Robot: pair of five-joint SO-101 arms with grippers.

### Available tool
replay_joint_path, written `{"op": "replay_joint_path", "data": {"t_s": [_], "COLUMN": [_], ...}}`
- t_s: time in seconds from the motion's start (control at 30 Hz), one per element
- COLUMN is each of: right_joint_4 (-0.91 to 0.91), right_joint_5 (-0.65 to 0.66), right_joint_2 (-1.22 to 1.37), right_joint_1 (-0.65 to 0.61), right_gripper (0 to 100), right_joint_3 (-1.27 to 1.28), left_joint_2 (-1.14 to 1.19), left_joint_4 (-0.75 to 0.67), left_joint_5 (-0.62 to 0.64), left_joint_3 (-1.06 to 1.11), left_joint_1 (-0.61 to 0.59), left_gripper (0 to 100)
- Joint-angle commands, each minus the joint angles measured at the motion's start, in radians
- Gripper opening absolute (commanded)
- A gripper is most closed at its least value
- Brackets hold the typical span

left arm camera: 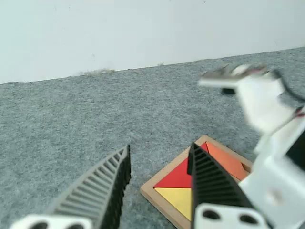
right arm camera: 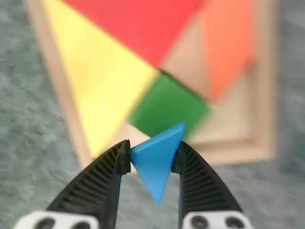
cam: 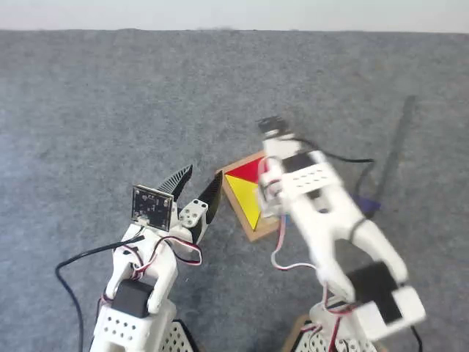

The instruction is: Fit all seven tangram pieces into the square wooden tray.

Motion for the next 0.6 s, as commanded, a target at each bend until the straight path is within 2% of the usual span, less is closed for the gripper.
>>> {"op": "replay_joint_path", "data": {"t_s": [0.0, 0.23, 0.47, 0.57], "right_joint_4": [-0.085, -0.047, -0.001, -0.008], "right_joint_5": [-0.115, -0.190, -0.189, -0.189], "right_joint_2": [0.082, 0.088, 0.047, 0.030], "right_joint_1": [-0.107, -0.127, -0.127, -0.125], "right_gripper": [8.0, 9.5, 29.5, 29.9], "right_joint_3": [-0.014, -0.040, -0.037, -0.038], "left_joint_2": [-0.018, -0.020, -0.020, -0.020], "left_joint_4": [-0.011, -0.014, -0.014, -0.014], "left_joint_5": [-0.009, -0.009, -0.009, -0.009], "left_joint_3": [-0.008, -0.008, -0.008, -0.008], "left_joint_1": [0.002, 0.002, 0.002, 0.002], "left_gripper": [20, 20, 20, 20]}}
